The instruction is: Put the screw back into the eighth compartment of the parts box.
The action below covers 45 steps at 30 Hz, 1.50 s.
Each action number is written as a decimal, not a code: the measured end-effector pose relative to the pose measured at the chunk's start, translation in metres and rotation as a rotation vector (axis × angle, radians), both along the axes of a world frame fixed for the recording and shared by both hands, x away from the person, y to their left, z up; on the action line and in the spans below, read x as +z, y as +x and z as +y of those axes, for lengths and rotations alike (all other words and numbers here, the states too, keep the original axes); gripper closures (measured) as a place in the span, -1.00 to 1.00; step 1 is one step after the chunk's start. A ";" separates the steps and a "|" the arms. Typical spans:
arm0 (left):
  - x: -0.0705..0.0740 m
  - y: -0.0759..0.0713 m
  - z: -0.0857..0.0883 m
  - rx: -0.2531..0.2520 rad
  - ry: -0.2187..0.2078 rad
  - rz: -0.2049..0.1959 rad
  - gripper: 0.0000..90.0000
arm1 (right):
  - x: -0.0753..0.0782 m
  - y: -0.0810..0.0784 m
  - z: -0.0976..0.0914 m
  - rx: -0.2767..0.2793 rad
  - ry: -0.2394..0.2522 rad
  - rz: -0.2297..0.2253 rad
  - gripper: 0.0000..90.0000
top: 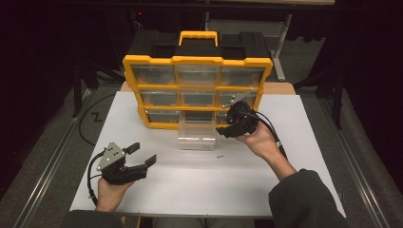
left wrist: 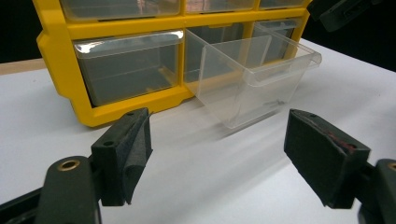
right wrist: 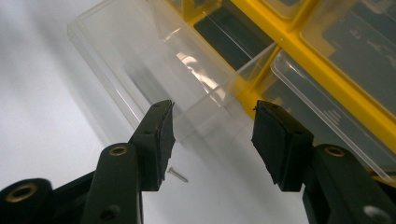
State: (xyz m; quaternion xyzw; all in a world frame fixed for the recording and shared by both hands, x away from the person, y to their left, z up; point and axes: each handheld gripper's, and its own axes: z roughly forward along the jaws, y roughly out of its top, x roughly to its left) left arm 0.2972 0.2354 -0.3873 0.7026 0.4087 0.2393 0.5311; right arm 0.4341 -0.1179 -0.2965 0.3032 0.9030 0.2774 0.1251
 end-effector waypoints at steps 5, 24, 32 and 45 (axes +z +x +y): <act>0.000 0.000 0.000 -0.002 0.004 0.001 -0.48 | -0.004 -0.003 -0.006 0.007 0.000 -0.013 0.13; 0.000 0.000 0.000 0.001 -0.002 0.001 -0.48 | -0.042 -0.008 -0.011 0.034 -0.032 0.059 0.24; 0.000 0.000 0.000 -0.002 0.004 0.003 -0.48 | -0.057 -0.008 -0.007 0.047 -0.047 0.089 0.28; 0.000 0.000 0.000 0.000 -0.002 0.001 -0.48 | -0.075 -0.007 0.002 0.068 -0.114 0.123 0.37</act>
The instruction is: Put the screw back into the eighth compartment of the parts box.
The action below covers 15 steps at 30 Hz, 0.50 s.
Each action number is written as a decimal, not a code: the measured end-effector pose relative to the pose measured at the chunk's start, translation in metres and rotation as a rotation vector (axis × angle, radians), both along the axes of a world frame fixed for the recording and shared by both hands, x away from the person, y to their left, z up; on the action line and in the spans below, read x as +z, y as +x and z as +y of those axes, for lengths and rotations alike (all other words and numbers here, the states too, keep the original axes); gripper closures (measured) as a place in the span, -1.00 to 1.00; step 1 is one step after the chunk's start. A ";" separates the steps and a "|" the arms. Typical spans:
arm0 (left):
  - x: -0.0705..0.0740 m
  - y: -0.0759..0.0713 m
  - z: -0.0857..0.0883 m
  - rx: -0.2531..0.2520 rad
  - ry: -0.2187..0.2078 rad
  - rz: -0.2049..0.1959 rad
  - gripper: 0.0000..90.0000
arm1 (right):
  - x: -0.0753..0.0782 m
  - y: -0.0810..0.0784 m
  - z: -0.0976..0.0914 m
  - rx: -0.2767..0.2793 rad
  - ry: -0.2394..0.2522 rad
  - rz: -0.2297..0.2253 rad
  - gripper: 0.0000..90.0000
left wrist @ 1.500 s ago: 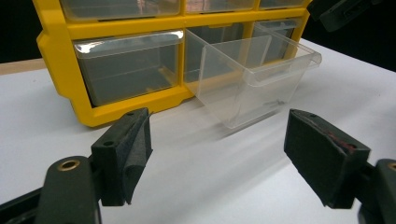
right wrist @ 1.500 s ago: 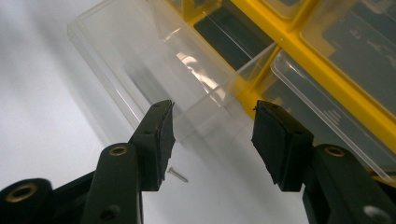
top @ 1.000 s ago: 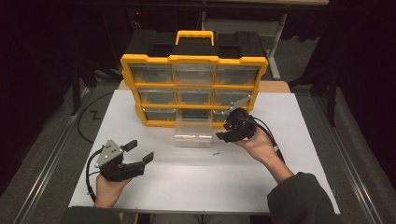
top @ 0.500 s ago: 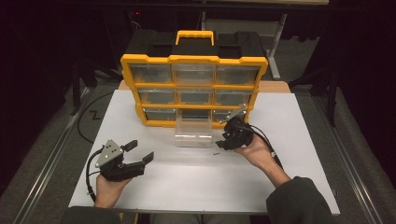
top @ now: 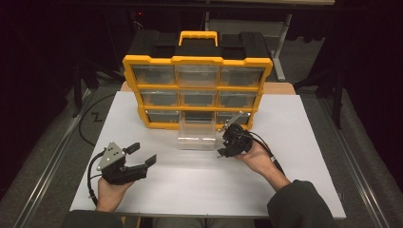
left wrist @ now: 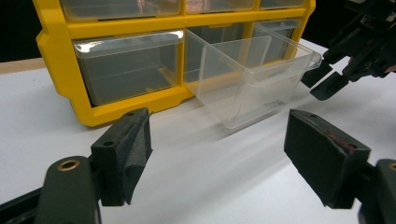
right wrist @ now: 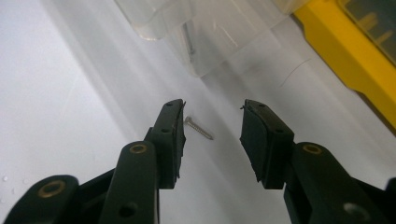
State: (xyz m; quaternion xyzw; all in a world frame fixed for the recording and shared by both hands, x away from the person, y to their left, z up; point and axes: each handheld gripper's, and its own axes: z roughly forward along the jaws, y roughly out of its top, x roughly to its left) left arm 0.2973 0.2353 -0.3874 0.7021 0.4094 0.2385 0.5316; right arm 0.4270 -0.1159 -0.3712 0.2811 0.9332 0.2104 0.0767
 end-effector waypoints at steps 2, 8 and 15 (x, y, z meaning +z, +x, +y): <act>0.000 0.000 0.001 -0.002 0.004 0.000 -0.48 | -0.004 0.000 0.002 0.005 -0.005 0.006 0.39; 0.000 0.000 0.001 -0.002 0.003 0.000 -0.48 | -0.010 0.000 0.008 0.022 -0.031 0.017 0.47; 0.000 0.000 0.001 -0.002 0.005 0.001 -0.48 | -0.016 0.002 0.013 0.035 -0.054 0.030 0.50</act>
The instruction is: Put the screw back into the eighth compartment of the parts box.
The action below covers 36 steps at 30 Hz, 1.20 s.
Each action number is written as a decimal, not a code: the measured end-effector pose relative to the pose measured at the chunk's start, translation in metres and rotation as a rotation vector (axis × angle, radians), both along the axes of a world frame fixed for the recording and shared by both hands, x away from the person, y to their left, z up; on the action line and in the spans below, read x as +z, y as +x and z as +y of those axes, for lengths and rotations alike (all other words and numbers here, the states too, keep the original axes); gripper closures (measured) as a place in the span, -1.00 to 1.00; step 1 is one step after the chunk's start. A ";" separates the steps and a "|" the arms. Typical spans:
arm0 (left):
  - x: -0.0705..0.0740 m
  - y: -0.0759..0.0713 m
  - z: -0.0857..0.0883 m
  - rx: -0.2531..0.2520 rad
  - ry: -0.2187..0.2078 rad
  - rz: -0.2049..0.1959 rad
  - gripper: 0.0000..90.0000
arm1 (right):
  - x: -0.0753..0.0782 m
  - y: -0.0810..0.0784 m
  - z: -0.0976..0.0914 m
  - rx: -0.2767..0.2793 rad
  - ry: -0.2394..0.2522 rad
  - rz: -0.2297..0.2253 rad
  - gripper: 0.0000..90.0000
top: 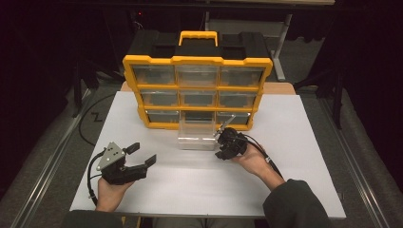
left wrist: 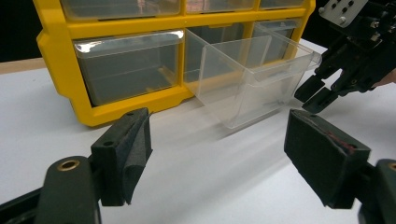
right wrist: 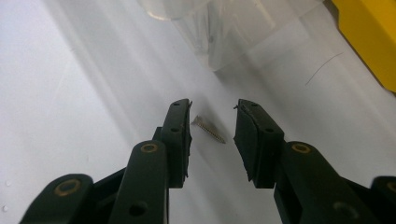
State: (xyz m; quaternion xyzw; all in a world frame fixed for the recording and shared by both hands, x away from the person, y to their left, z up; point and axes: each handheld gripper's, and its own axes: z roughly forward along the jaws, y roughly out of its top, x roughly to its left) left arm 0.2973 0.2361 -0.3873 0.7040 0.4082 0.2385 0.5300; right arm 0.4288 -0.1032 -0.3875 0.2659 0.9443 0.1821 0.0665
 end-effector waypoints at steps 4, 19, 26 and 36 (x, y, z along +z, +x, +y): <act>0.000 0.000 0.000 0.000 0.000 0.000 -0.48 | -0.002 0.001 0.001 -0.002 -0.002 0.012 0.52; 0.000 0.000 0.000 0.001 0.002 0.001 -0.48 | -0.011 0.003 0.006 0.004 -0.028 0.021 0.58; 0.000 0.000 0.000 0.001 0.002 0.001 -0.48 | -0.013 0.004 0.007 0.007 -0.045 0.027 0.65; 0.000 0.000 0.000 0.002 0.000 -0.002 -0.48 | -0.013 0.001 0.009 0.031 -0.059 0.017 0.82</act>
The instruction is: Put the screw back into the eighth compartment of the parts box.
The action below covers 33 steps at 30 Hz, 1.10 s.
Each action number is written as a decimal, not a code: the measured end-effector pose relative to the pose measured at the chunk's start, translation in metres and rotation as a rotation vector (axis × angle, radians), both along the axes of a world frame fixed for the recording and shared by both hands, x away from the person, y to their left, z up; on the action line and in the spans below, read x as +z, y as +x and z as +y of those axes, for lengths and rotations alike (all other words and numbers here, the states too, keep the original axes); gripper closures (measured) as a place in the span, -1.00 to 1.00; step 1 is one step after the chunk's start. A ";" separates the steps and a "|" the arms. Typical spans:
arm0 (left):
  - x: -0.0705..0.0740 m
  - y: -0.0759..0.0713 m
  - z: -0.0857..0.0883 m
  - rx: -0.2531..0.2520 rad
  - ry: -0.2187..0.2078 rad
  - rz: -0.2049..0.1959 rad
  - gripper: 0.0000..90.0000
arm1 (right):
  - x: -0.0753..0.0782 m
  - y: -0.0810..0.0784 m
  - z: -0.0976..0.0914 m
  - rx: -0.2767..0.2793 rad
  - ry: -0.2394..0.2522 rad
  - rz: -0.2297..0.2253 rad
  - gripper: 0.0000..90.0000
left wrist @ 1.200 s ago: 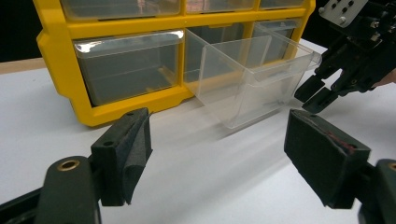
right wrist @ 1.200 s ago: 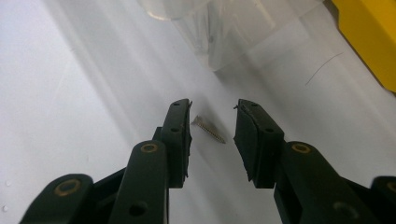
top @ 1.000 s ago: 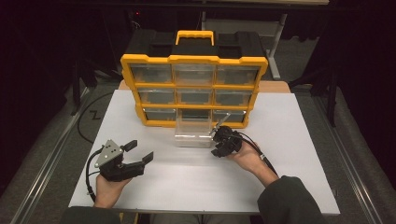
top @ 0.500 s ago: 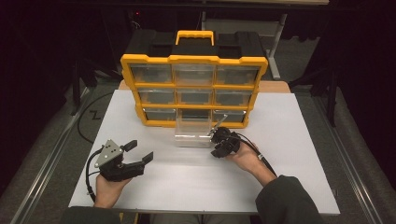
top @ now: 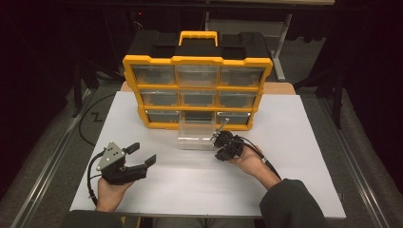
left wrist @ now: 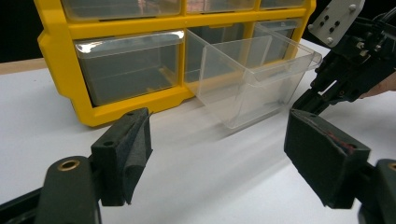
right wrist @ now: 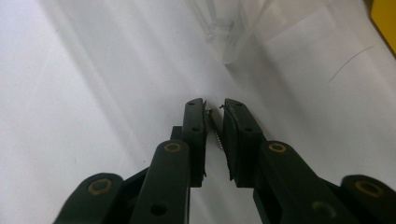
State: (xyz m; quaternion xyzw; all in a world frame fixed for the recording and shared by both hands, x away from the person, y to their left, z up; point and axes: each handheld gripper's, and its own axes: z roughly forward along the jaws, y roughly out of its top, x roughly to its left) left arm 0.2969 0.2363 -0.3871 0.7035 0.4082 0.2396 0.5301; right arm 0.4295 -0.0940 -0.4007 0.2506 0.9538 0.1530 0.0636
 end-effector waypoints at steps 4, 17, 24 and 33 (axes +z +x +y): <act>0.000 0.000 0.000 0.000 0.000 0.000 -0.48 | 0.000 0.000 0.001 0.003 -0.002 0.000 0.87; 0.000 0.000 0.000 0.001 0.000 0.000 -0.48 | 0.000 0.000 0.001 0.017 -0.004 0.008 0.97; 0.000 0.000 0.000 0.001 0.000 0.001 -0.48 | 0.001 0.000 0.002 0.013 -0.010 0.014 0.98; 0.000 0.000 0.000 0.000 0.000 0.001 -0.48 | 0.000 0.000 0.002 0.017 -0.011 0.013 0.98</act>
